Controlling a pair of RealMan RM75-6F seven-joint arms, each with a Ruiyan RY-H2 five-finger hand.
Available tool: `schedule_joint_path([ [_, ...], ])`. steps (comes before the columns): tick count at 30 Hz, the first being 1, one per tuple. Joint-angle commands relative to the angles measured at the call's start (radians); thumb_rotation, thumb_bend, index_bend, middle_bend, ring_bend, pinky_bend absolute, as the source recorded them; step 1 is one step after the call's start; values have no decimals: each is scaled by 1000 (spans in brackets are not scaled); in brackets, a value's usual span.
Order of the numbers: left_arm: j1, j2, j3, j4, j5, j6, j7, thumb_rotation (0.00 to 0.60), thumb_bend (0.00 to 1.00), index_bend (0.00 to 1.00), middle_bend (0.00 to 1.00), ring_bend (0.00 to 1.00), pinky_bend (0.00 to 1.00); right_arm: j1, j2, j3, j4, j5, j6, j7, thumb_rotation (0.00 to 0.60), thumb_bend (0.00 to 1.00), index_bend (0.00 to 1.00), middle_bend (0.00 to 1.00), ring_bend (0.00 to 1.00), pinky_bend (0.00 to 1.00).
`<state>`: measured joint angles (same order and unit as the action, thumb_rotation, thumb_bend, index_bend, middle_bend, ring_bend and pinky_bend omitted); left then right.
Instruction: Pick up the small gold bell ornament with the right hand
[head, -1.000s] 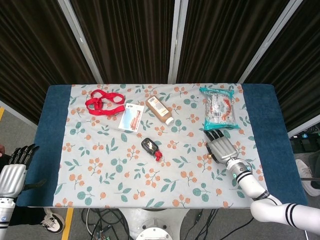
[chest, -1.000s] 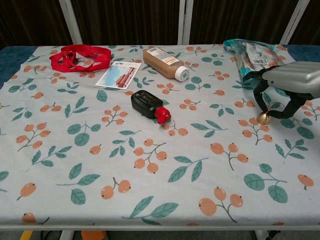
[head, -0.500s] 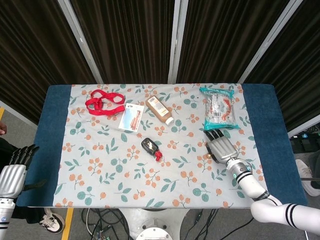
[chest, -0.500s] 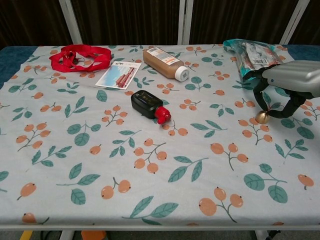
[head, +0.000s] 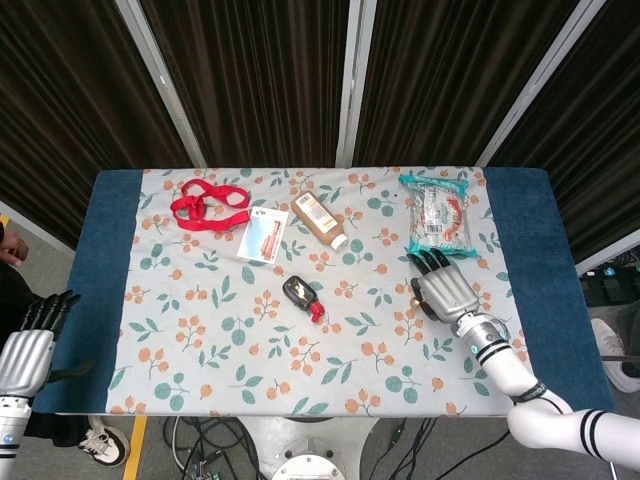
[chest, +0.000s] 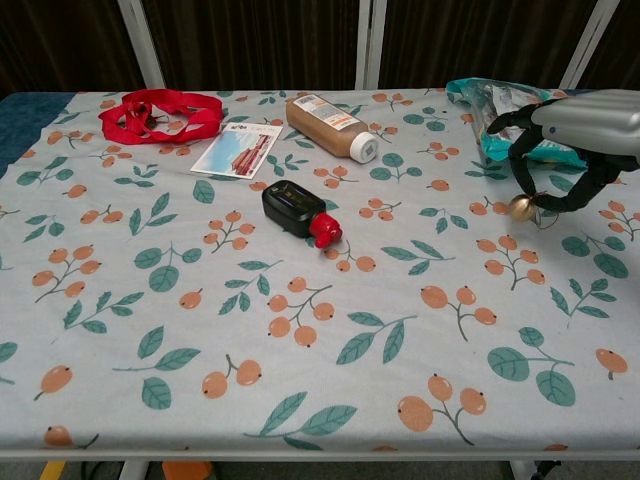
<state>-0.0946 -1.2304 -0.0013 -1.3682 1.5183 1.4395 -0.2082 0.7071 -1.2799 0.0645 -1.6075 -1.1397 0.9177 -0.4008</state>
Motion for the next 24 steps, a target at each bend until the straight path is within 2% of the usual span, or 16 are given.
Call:
schedule_joint_path([
  [1, -1, 0, 0, -2, 2, 0, 3, 600, 4, 89, 35, 0, 41, -17, 21, 27, -24, -36, 59, 29, 600, 324, 670, 108, 0, 0],
  [4, -3, 1, -1, -6, 2, -1, 6, 600, 3, 89, 35, 0, 41, -34, 24, 44, -24, -76, 120, 50, 600, 329, 682, 124, 0, 0],
  [7, -4, 1, 0, -8, 2, -3, 10, 600, 4, 89, 35, 0, 40, -45, 47, 40, -77, -88, 90, 141, 600, 338, 692, 131, 0, 0],
  [8, -5, 1, 0, -9, 2, -4, 11, 600, 4, 89, 35, 0, 40, -44, 56, 36, -69, -110, 101, 115, 600, 343, 694, 132, 0, 0],
  [10, -6, 0, 0, -11, 3, -6, 13, 600, 3, 89, 35, 0, 40, -51, 28, 32, 14, -180, 203, -37, 600, 352, 700, 135, 0, 0],
  [11, -7, 0, 0, -12, 4, -7, 14, 600, 4, 89, 35, 0, 40, -59, 11, 39, 29, -177, 226, -51, 600, 353, 705, 138, 0, 0],
  [14, -7, 1, 2, -13, 4, -8, 18, 600, 4, 89, 35, 0, 40, -68, 15, 58, -23, -103, 166, 67, 600, 355, 710, 141, 0, 0],
  [15, -6, 1, 1, -14, 2, -8, 18, 600, 4, 89, 35, 0, 40, -65, 23, 52, -18, -117, 157, 62, 600, 358, 710, 141, 0, 0],
  [18, -6, 0, 0, -13, -2, -11, 15, 600, 4, 89, 35, 0, 40, -68, 1, 47, 43, -181, 225, -34, 600, 354, 720, 143, 0, 0],
  [19, -6, -1, 2, -12, -1, -12, 16, 600, 4, 89, 35, 0, 40, -74, -10, 56, 36, -165, 228, -12, 600, 350, 723, 145, 0, 0],
  [21, -6, 0, 5, -11, -1, -16, 17, 600, 4, 89, 35, 0, 40, -77, 7, 65, -21, -115, 165, 93, 600, 351, 726, 146, 0, 0],
  [24, -4, 0, 2, -10, -6, -15, 12, 600, 4, 89, 35, 0, 40, -70, -4, 45, 56, -185, 214, -52, 600, 362, 735, 147, 0, 0],
])
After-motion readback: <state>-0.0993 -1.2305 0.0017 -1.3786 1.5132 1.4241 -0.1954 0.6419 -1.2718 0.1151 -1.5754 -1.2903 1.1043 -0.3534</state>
